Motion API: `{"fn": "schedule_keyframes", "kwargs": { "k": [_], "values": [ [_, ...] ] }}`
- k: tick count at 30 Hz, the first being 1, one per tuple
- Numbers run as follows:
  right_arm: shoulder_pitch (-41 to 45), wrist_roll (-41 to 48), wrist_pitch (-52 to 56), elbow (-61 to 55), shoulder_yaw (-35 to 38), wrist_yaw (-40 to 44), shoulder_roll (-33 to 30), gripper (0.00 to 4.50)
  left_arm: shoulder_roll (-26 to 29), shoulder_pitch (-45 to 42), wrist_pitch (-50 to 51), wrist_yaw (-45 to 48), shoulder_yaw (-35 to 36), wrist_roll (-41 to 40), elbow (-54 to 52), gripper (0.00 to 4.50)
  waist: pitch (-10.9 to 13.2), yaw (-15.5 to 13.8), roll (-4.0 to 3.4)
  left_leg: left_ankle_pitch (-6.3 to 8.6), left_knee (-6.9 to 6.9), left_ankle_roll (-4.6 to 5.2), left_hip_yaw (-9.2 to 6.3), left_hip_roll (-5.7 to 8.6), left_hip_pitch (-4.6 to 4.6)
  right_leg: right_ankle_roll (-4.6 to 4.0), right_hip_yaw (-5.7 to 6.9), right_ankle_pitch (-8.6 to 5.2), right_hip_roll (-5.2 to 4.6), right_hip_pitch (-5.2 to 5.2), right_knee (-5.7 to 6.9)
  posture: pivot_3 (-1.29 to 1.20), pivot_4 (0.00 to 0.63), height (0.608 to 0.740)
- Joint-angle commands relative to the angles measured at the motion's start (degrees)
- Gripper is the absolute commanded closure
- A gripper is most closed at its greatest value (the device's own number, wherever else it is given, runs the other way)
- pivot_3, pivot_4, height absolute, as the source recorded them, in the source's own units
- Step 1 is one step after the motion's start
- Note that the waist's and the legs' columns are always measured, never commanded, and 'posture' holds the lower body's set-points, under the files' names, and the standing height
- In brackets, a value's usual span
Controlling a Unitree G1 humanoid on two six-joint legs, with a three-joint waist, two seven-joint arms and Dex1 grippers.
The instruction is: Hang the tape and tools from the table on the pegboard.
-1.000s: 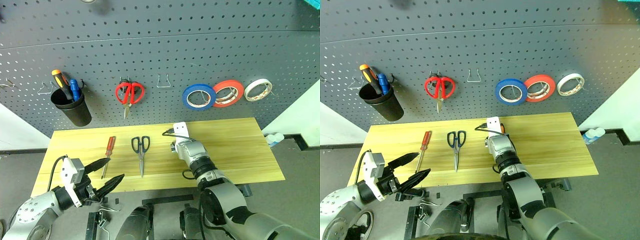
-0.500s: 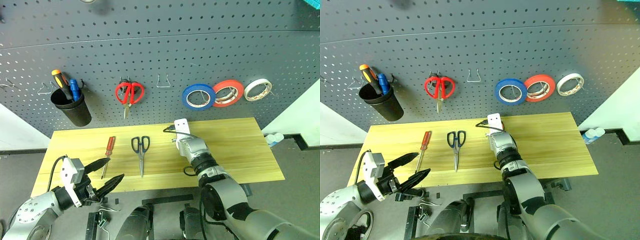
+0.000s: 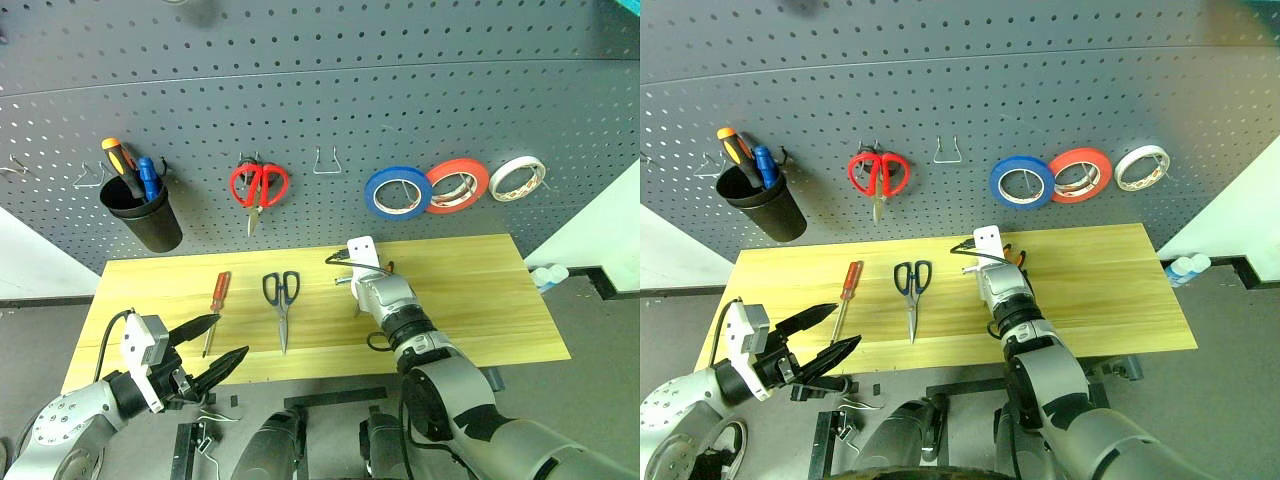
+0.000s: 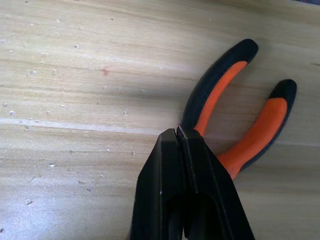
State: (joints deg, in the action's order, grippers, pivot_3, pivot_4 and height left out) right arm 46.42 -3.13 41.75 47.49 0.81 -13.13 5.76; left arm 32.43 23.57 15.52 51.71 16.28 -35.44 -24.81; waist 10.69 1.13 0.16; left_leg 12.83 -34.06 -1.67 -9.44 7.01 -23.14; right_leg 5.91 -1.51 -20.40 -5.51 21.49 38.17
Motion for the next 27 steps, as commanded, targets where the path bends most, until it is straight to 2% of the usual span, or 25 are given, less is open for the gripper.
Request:
{"fn": "schedule_keyframes", "kwargs": {
  "k": [1,11,21,27],
  "values": [
    [0.1,0.0,0.6,-2.2,-0.6,0.8,0.6,3.58,0.4,0.0,-0.5,0.0,0.3,0.3,-0.5,0.0,0.0,0.0,0.0,0.0,0.0,0.0,0.0,0.0,0.0,0.0,0.0,0.0,0.0,0.0,0.0,0.09,0.213,0.74],
    [0.3,-0.4,2.1,-4.2,-0.9,0.7,0.9,0.03,0.4,-1.3,-0.5,0.2,-0.3,0.7,0.7,0.0,0.0,0.0,0.0,0.0,0.0,0.0,0.0,0.0,0.0,0.0,0.0,0.0,0.0,0.02,0.0,0.08,0.21,0.74],
    [1.4,-0.1,3.0,-5.7,0.3,-1.9,0.7,0.03,0.5,-3.0,-0.5,0.7,-0.8,1.1,2.1,0.0,0.0,0.0,0.0,0.0,0.0,-0.01,0.0,0.0,-0.01,0.0,0.0,0.0,0.0,0.03,0.0,0.07,0.212,0.74],
    [2.2,3.7,5.0,-6.7,7.3,-6.9,2.0,0.03,0.8,-3.3,-0.5,1.1,-0.8,1.2,2.6,0.0,0.0,0.0,0.0,0.0,0.0,-0.01,0.0,0.0,-0.01,0.0,0.0,0.0,0.0,0.02,0.0,0.07,0.214,0.74]
  ]
}}
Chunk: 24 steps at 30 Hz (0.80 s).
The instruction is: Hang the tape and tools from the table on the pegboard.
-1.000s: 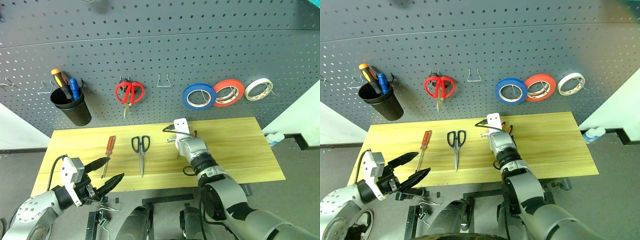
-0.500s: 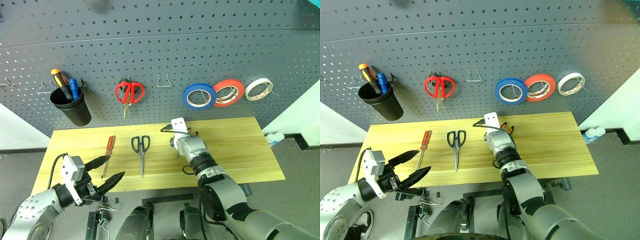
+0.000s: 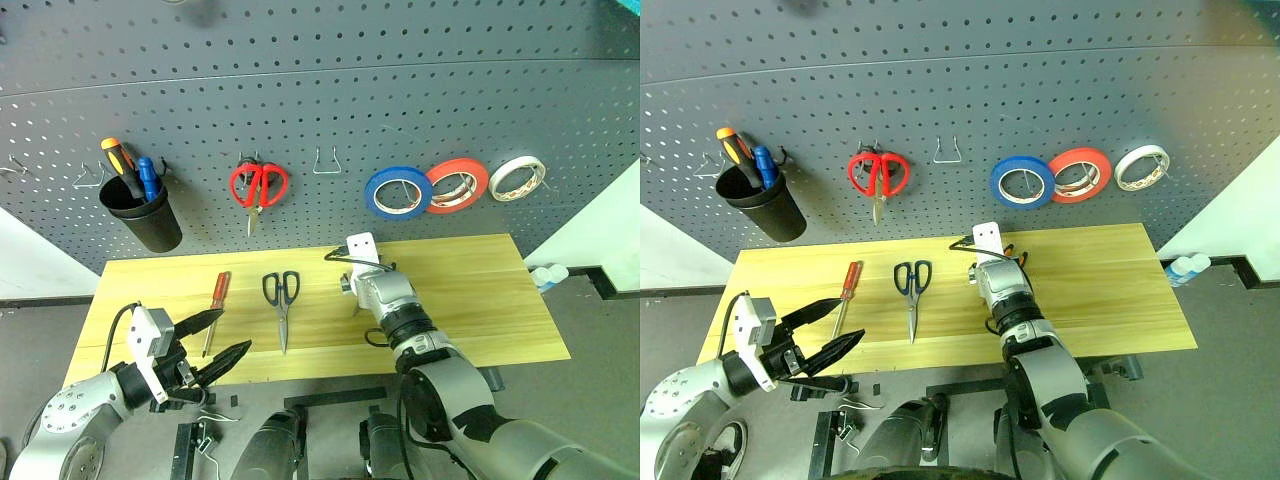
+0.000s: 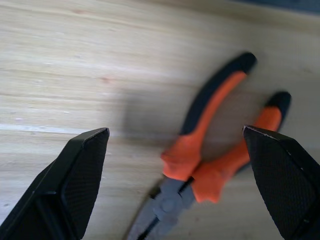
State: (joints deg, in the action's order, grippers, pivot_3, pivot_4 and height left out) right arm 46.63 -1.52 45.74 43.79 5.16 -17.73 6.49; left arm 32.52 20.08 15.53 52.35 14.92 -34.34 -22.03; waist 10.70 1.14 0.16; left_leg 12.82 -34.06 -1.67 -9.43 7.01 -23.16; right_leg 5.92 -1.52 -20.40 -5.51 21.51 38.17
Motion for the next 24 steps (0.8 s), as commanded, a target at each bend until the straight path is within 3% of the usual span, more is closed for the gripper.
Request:
{"fn": "schedule_keyframes", "kwargs": {
  "k": [1,15,24],
  "values": [
    [2.3,2.6,1.5,-3.5,3.8,-2.8,1.8,0.03,0.7,0.2,-0.5,0.5,0.5,0.1,-0.2,0.0,0.0,0.1,0.0,0.0,0.0,0.0,0.0,0.0,0.0,0.0,0.0,0.0,0.0,-0.01,0.0,0.07,0.214,0.74],
    [4.5,10.0,4.4,-1.7,12.5,-10.1,4.4,0.03,0.6,0.7,-0.7,0.7,-0.3,0.2,-0.6,0.0,0.0,0.1,-0.01,0.0,0.0,0.0,0.01,0.0,-0.04,0.0,0.0,0.0,0.0,-0.07,0.01,0.07,0.209,0.74],
    [7.1,11.7,1.1,4.1,12.4,-10.7,4.4,0.03,0.2,2.1,-0.8,0.3,-0.5,0.0,-2.0,0.0,0.0,0.2,-0.01,-0.01,0.01,0.0,0.01,0.0,-0.05,0.0,-0.01,0.0,0.0,-0.07,0.02,0.08,0.212,0.74]
  ]
}}
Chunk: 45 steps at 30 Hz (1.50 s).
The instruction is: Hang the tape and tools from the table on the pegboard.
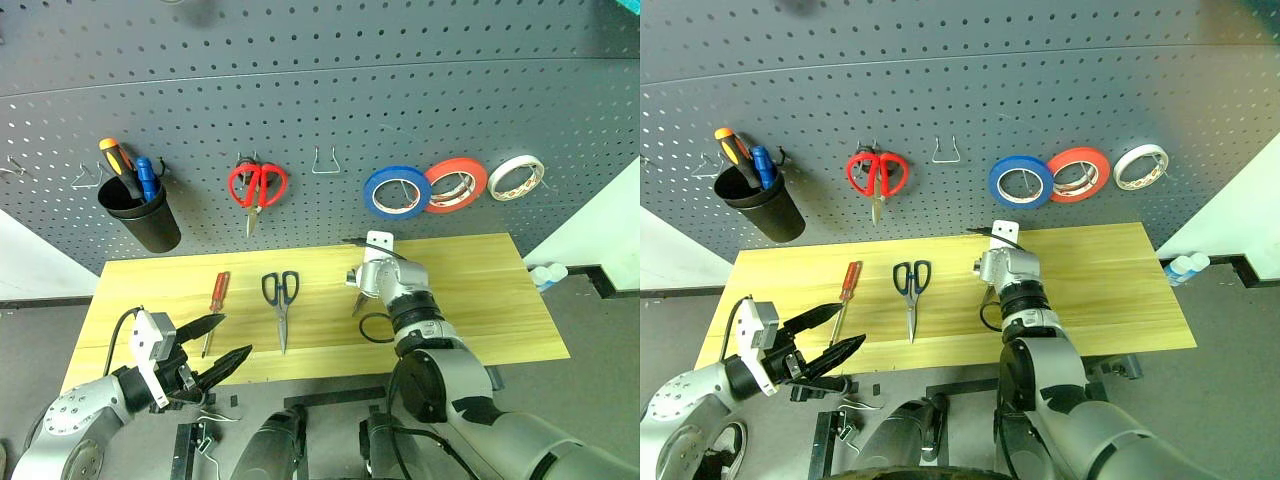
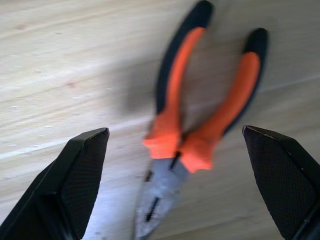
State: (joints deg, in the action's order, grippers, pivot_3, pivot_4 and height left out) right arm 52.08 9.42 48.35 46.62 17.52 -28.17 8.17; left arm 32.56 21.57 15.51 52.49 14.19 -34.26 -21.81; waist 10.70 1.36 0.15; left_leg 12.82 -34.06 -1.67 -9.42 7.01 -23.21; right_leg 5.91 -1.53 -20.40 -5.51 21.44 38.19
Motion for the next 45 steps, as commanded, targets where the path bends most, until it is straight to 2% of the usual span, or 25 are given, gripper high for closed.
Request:
{"fn": "schedule_keyframes", "kwargs": {
  "k": [1,9,22,28,45],
  "values": [
    [2.2,0.8,-2.3,2.5,0.0,-0.1,2.6,0.03,0.1,1.0,-0.7,0.0,0.3,-0.2,-2.6,0.0,0.0,0.0,0.0,0.0,0.0,0.0,0.0,0.0,0.0,0.0,0.0,0.0,0.0,0.0,0.0,0.08,0.215,0.74],
    [3.4,0.0,-4.9,4.5,-0.2,-2.2,0.8,0.03,0.0,4.0,-0.6,-0.7,1.0,-0.5,-4.7,0.0,0.4,0.0,-0.02,0.0,0.01,0.01,0.0,0.0,-0.01,0.0,-0.01,0.0,0.0,0.0,0.0,0.08,0.227,0.74],
    [3.1,0.2,-6.3,3.7,0.2,-5.9,-0.2,0.03,0.1,2.4,-0.3,-0.6,-0.1,-0.3,-4.0,0.0,0.4,0.3,-0.02,-0.07,0.01,-0.11,0.01,0.0,-0.04,0.0,-0.01,0.0,0.0,0.01,0.0,0.08,0.224,0.74],
    [2.1,0.5,-7.8,5.4,0.4,-6.1,0.3,0.03,0.4,3.3,0.2,-0.7,0.5,-0.6,-5.2,0.0,0.5,1.2,0.0,-0.03,0.0,-0.03,0.01,0.0,-0.05,0.0,-0.01,0.0,0.0,0.0,0.01,0.09,0.236,0.74],
    [2.9,0.4,-12.9,12.4,0.8,-5.0,-1.4,0.03,1.1,6.8,1.3,-1.0,2.5,-2.0,-8.1,0.0,1.4,1.2,0.01,-0.01,0.0,0.01,0.01,-0.01,-0.07,0.0,0.0,0.0,-0.01,0.0,0.0,0.1,0.269,0.74]
  ]
}}
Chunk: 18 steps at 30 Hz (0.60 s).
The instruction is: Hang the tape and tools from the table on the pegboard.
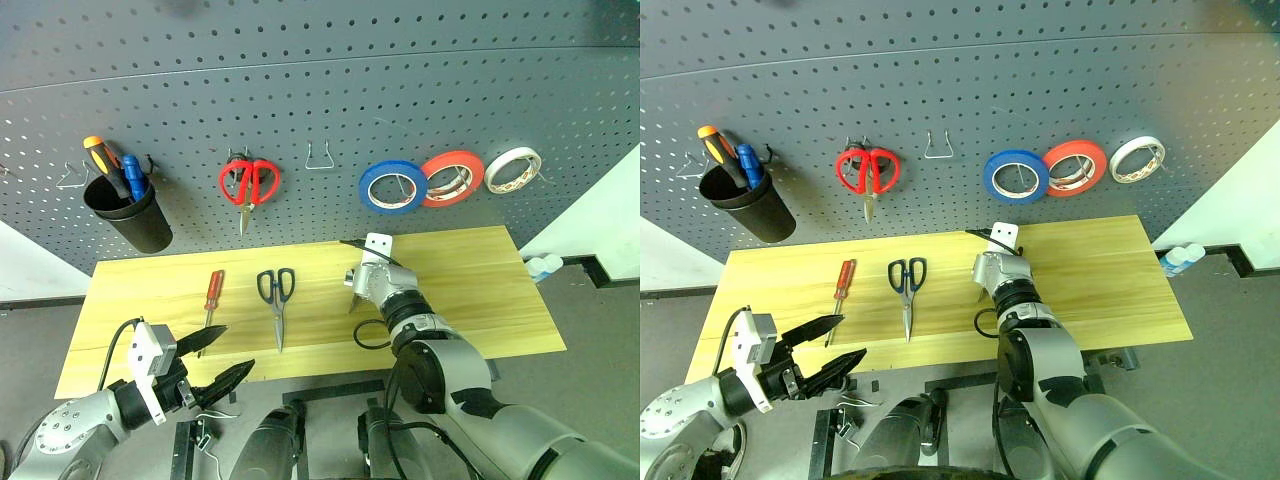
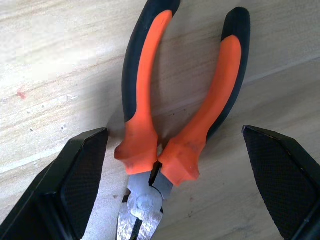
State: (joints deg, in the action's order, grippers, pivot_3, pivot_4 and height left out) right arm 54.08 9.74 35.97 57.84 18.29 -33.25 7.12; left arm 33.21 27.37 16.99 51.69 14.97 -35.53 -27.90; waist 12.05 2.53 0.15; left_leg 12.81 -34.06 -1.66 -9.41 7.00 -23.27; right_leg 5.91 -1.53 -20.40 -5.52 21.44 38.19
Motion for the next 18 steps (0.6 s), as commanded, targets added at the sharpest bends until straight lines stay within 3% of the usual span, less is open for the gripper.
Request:
{"fn": "schedule_keyframes", "kwargs": {
  "k": [1,4,9,18],
  "values": [
    [0.8,0.1,-0.5,1.2,0.0,-0.1,-0.3,0.03,0.5,1.2,-0.2,-0.1,1.8,-0.7,-2.2,0.0,0.1,0.0,0.03,0.0,0.0,0.0,0.0,0.0,0.0,0.0,0.0,0.0,0.0,0.0,0.0,0.1,0.27,0.74],
    [0.9,-0.1,-0.7,1.3,-0.1,-0.3,-0.5,0.62,0.6,1.3,-0.2,-0.2,1.8,-0.8,-2.2,0.0,0.2,-0.1,0.03,0.0,0.0,0.0,0.0,0.0,0.0,0.0,0.0,0.0,0.0,-0.01,0.0,0.1,0.27,0.74],
    [1.2,-0.1,-0.8,1.5,-0.2,-0.3,-0.8,2.34,0.7,1.0,-0.3,-0.4,1.7,-0.8,-1.9,0.0,0.2,-0.1,0.03,0.0,0.0,0.0,0.0,0.0,0.0,0.0,0.01,0.0,0.0,0.0,-0.01,0.1,0.267,0.74],
    [1.7,-0.3,-0.9,1.4,-0.7,0.0,-0.8,2.44,0.7,0.2,-0.4,-0.5,1.5,-0.6,-1.3,0.0,0.2,-0.1,0.03,0.0,0.0,0.0,0.0,0.0,0.0,0.0,0.01,0.0,0.0,0.0,-0.01,0.1,0.262,0.74]
  ]
}}
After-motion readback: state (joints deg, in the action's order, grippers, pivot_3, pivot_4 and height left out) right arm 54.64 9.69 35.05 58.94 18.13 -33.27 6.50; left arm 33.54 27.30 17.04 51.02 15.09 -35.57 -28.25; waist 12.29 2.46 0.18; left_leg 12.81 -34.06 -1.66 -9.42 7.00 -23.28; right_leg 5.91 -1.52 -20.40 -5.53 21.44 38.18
